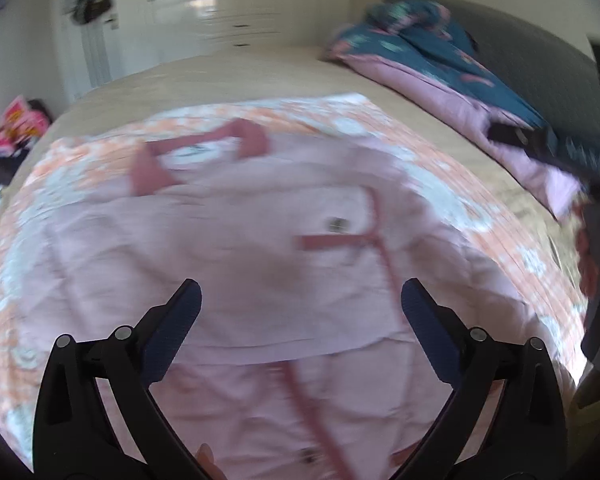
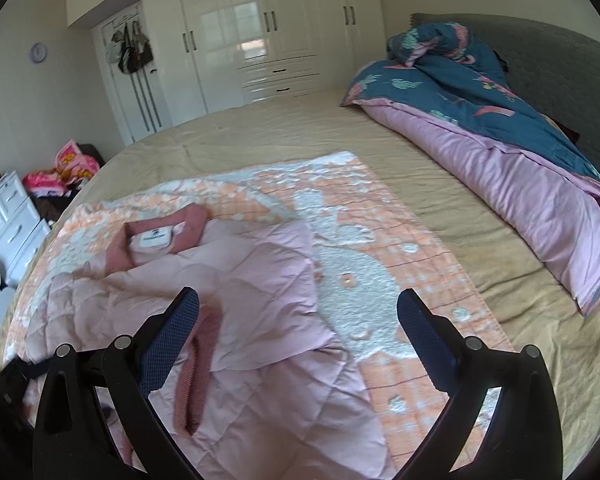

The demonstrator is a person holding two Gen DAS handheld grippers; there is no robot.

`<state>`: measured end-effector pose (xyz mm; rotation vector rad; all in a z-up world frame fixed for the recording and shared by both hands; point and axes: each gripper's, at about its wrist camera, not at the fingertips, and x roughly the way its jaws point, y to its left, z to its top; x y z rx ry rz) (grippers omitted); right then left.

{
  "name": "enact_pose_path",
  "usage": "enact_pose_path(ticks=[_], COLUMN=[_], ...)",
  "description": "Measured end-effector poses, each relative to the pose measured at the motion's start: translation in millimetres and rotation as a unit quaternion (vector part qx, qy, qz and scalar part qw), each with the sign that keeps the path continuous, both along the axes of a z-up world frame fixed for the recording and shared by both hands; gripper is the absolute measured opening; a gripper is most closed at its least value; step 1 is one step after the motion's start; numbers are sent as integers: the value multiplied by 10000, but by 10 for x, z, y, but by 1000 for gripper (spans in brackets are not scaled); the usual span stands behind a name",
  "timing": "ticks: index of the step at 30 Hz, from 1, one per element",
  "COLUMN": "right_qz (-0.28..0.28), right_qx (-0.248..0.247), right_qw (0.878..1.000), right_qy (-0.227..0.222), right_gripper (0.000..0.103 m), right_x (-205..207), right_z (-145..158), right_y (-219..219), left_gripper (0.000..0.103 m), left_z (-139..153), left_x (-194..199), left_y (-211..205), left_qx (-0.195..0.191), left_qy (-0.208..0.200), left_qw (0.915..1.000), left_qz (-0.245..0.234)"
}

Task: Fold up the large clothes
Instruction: 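Lay the sleeve across the jacket front and open the left tool, then grasp the folded sleeve cuff with the right tool and adjust it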

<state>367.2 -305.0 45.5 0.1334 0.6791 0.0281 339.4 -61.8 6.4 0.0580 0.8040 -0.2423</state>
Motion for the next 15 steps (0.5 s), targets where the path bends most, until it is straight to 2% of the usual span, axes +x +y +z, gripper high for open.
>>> enact_pose_path(ticks=[3, 6, 9, 15], right_qz=[260, 544, 816, 1212], right_qx=[18, 243, 457, 899], right_qw=[9996, 9980, 9946, 9822], right_qy=[58, 219, 441, 1121], right_gripper=[99, 99, 99, 99], right_x=[8, 40, 80, 193], right_z=[-32, -109, -228, -635], right_y=[172, 327, 492, 827], left_gripper=[94, 94, 94, 94], left_z=[81, 125, 110, 48], left_x=[23, 41, 69, 156], left_y=[376, 796, 1177, 1828], left_qx=[-39, -67, -55, -371], left_qy=[-76, -161, -175, -90], left_qw=[9990, 9954, 9899, 9760], left_qz=[445, 943, 1407, 2144])
